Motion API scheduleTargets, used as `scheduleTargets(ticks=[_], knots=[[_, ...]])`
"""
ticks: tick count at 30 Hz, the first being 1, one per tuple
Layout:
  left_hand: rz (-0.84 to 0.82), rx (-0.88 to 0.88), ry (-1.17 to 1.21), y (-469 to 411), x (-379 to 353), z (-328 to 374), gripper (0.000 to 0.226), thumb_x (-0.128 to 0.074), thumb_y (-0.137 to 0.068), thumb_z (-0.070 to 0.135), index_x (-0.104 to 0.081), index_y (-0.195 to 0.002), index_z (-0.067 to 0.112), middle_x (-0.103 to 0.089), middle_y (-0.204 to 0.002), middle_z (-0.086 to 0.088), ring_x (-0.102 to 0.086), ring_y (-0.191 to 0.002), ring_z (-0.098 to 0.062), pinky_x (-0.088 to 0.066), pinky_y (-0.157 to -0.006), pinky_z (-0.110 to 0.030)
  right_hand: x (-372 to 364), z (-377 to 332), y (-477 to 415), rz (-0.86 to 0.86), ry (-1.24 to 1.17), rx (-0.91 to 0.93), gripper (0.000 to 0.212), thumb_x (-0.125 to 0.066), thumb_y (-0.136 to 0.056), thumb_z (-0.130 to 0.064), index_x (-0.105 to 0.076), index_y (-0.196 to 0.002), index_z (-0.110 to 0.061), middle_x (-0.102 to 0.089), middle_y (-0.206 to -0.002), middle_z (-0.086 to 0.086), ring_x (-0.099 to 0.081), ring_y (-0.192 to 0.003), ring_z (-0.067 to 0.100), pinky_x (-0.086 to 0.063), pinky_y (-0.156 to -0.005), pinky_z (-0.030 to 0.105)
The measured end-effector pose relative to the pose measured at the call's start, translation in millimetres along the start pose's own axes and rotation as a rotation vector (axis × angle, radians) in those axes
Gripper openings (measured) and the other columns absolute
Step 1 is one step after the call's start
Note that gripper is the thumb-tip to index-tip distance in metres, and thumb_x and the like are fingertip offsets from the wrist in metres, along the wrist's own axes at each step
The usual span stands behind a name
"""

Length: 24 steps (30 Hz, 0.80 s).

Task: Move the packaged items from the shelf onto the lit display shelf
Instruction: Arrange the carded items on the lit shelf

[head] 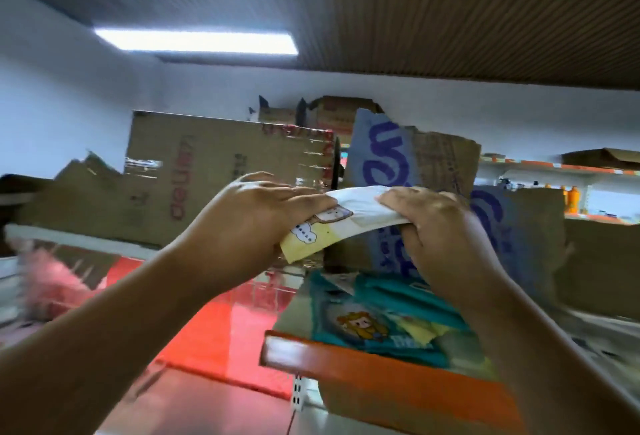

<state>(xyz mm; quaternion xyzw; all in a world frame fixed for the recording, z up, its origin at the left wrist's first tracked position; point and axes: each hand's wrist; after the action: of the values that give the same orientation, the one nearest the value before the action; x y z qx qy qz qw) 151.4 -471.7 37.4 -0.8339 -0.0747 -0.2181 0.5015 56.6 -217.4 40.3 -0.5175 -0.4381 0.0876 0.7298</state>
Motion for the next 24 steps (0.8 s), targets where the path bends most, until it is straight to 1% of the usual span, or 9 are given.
scheduleTargets(ticks=[4,7,10,11,13,15,18,22,24], knots=[[-0.095,0.062,-0.08,53.7,54.9,-41.5,0.052,-0.044,-0.082,0.029,-0.071,-0.126,0.025,-0.073,-0.121,0.005,-0.073,-0.097,-0.022,-0.056,-0.084,-0.036,-29.3,-80.2,-32.0,-0.067,-0.091,0.082,0.051,-0.058,-0.092,-0.006,-0.059,-0.138,-0.028,-0.059,-0.141,-0.01,-0.051,-0.132,0.011,-0.027,-0.107,0.017],[-0.152,0.16,-0.123,93.7,92.4,-72.2,0.049,-0.057,-0.084,0.022,-0.067,-0.132,0.027,-0.07,-0.129,0.007,-0.07,-0.108,-0.02,-0.055,-0.091,-0.037,-52.1,-137.7,-52.3,-0.057,-0.192,0.135,0.056,-0.057,-0.084,0.001,-0.064,-0.133,-0.026,-0.063,-0.136,-0.007,-0.054,-0.127,0.009,-0.024,-0.104,0.009],[-0.206,0.286,-0.137,130.1,124.9,-98.0,0.059,-0.064,-0.079,0.02,-0.063,-0.137,0.031,-0.068,-0.132,0.009,-0.068,-0.108,-0.019,-0.047,-0.09,-0.026,-83.1,-184.3,-67.7,-0.014,-0.264,0.178,0.055,-0.055,-0.081,-0.003,-0.067,-0.128,-0.03,-0.066,-0.131,-0.009,-0.057,-0.125,0.008,-0.034,-0.114,0.024],[-0.233,0.317,-0.127,142.4,134.9,-105.8,0.06,-0.064,-0.08,0.025,-0.061,-0.139,0.032,-0.067,-0.133,0.01,-0.068,-0.107,-0.018,-0.048,-0.09,-0.024,-94.3,-199.6,-71.2,0.0,-0.279,0.187,0.054,-0.055,-0.082,-0.006,-0.068,-0.128,-0.032,-0.066,-0.131,-0.01,-0.057,-0.126,0.008,-0.038,-0.114,0.033],[-0.277,0.367,-0.085,165.4,149.4,-120.2,0.058,-0.068,-0.082,0.033,-0.061,-0.139,0.033,-0.065,-0.135,0.013,-0.068,-0.109,-0.013,-0.051,-0.092,-0.021,-113.6,-226.8,-74.7,0.025,-0.313,0.199,0.052,-0.055,-0.083,-0.007,-0.068,-0.126,-0.033,-0.067,-0.13,-0.011,-0.057,-0.127,0.01,-0.043,-0.11,0.042],[-0.298,0.418,-0.052,189.9,160.5,-130.9,0.056,-0.071,-0.084,0.038,-0.063,-0.138,0.031,-0.064,-0.136,0.014,-0.065,-0.112,-0.006,-0.05,-0.094,-0.016,-133.6,-251.9,-75.8,0.048,-0.352,0.232,0.05,-0.049,-0.083,-0.011,-0.07,-0.124,-0.03,-0.068,-0.128,-0.008,-0.058,-0.126,0.013,-0.045,-0.107,0.043],[-0.333,0.469,-0.027,225.3,167.8,-138.2,0.056,-0.059,-0.087,0.049,-0.064,-0.138,0.027,-0.064,-0.136,0.014,-0.065,-0.111,-0.002,-0.052,-0.095,-0.017,-168.5,-281.1,-74.0,0.038,-0.383,0.274,0.052,-0.047,-0.08,-0.012,-0.071,-0.121,-0.03,-0.069,-0.127,-0.01,-0.059,-0.125,0.014,-0.046,-0.101,0.043],[-0.411,0.57,0.019,271.8,162.1,-155.3,0.065,-0.077,-0.084,0.022,-0.056,-0.145,0.03,-0.056,-0.146,0.013,-0.063,-0.122,-0.009,-0.055,-0.097,-0.024,-220.4,-308.5,-66.6,0.034,-0.483,0.293,0.051,-0.043,-0.079,-0.013,-0.073,-0.117,-0.031,-0.07,-0.124,-0.014,-0.061,-0.123,0.013,-0.042,-0.106,0.029],[-0.452,0.603,0.048,286.0,156.5,-164.1,0.073,-0.082,-0.081,0.018,-0.053,-0.147,0.031,-0.052,-0.15,0.012,-0.057,-0.128,-0.009,-0.054,-0.098,-0.024,-244.5,-317.0,-65.1,0.036,-0.514,0.306,0.052,-0.048,-0.077,-0.008,-0.074,-0.117,-0.029,-0.07,-0.123,-0.012,-0.062,-0.121,0.015,-0.044,-0.102,0.032]])
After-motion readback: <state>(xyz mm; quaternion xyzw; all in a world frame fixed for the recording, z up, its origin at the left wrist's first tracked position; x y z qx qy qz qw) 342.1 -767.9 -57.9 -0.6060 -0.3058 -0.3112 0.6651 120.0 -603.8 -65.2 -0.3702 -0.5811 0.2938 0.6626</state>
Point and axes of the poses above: each hand's wrist, its own y-axis away from the middle knuckle, its own x-axis out of the back of the hand, z = x × y
